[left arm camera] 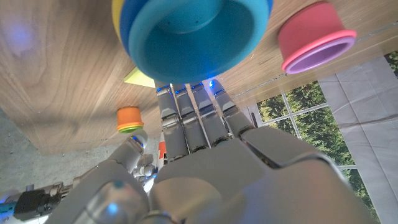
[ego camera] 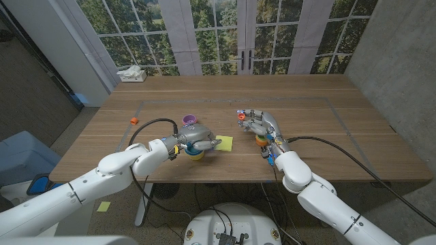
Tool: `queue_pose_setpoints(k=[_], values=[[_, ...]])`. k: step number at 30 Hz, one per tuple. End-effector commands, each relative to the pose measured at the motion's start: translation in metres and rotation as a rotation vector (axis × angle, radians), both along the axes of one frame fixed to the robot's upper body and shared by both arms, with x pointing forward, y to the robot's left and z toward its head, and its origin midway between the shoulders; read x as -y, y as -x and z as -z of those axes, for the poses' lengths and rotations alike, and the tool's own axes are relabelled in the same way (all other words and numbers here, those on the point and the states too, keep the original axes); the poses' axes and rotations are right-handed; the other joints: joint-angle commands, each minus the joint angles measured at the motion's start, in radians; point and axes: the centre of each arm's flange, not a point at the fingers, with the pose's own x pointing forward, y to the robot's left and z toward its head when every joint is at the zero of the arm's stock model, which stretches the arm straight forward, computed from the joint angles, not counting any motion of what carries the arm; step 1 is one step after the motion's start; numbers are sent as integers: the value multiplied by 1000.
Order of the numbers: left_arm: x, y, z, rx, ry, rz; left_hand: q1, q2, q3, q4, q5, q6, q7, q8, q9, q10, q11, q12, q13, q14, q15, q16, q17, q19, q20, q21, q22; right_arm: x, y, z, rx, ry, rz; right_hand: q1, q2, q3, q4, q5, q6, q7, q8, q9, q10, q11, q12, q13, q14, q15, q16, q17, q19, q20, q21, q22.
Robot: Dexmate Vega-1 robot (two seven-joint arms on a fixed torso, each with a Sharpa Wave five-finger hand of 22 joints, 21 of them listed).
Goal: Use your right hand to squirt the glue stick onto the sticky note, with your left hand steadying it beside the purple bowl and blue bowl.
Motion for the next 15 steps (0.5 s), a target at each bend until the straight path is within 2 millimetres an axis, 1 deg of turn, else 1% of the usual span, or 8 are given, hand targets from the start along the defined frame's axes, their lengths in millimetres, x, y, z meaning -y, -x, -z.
queue_pose_setpoints(k=[1, 5, 6, 9, 11, 12, 14, 15], values=[[-2, -6, 3, 4, -61, -71, -13, 20, -3, 2, 1, -26, -5, -9, 1, -31, -8, -13, 4, -26, -85, -11, 0, -5, 0, -2, 3, -2, 2, 1, 2, -1, 1, -8, -3, 7, 0, 8, 111, 97, 3, 3, 26, 15, 8, 3, -7, -38, 1, 1, 10, -108, 0, 1], [-1, -9, 5, -28, -59, -81, -13, 18, -3, 2, 1, -59, -9, -19, 0, -68, -9, -24, 3, -46, -81, -16, -1, -7, -4, -4, 3, -3, 1, 0, 0, 1, 2, -9, -2, 8, 1, 9, 112, 98, 2, 2, 27, 17, 7, 3, -7, -36, 1, 1, 9, -108, -1, 1], [-1, -9, 5, -35, -63, -88, -13, 18, -3, 2, 1, -69, -9, -21, -1, -82, -2, -28, 2, -55, -79, -18, -2, -8, -4, -5, 4, -3, 0, -1, -1, 2, -2, -9, -3, 8, 0, 9, 112, 97, 2, 3, 27, 15, 7, 3, -7, -37, 2, 1, 9, -108, -1, 1], [1, -12, 5, -65, -63, -85, -12, 16, -4, 2, 1, -86, -14, -22, -1, -104, -3, -30, 1, -77, -78, -22, -3, -17, -8, -10, 3, -4, -1, -2, -6, 9, -2, -7, -5, 9, -1, 9, 113, 97, 1, 3, 27, 16, 7, 3, -6, -39, 2, 3, 10, -108, -1, 1], [2, -12, 6, -65, -67, -80, -11, 14, -3, 0, 1, -120, -21, -27, -3, -130, -1, -32, 0, -106, -72, -25, -4, -20, -7, -12, 3, -4, -2, -2, -11, 9, -4, -7, -4, 9, -1, 10, 113, 98, 1, 4, 27, 15, 7, 3, -6, -39, 2, 2, 10, -108, -1, 1], [2, -13, 5, -69, -67, -77, -11, 13, -3, -1, 1, -131, -24, -27, -3, -152, -4, -34, -1, -118, -73, -25, -4, -22, -7, -14, 3, -4, -3, -2, -12, 9, -5, -8, -5, 9, -1, 10, 114, 98, 1, 4, 27, 16, 6, 3, -6, -39, 2, 2, 10, -108, -1, 1], [3, -14, 5, -72, -65, -72, -10, 13, -2, -2, 1, -146, -26, -28, -3, -163, -6, -34, -1, -132, -75, -26, -5, -28, -8, -17, 3, -3, -4, -2, -12, 12, -3, -8, -5, 9, 0, 10, 114, 99, 0, 4, 27, 16, 6, 3, -6, -37, 2, 2, 10, -107, -1, 1], [4, -15, 4, -77, -70, -75, -10, 12, -2, -2, 1, -160, -27, -28, -4, -181, -9, -35, -2, -146, -75, -26, -5, -34, -7, -20, 3, -3, -4, -2, -12, 9, -5, -8, -4, 10, 0, 10, 113, 99, 0, 4, 27, 16, 6, 3, -6, -37, 2, 2, 10, -107, -1, 1]])
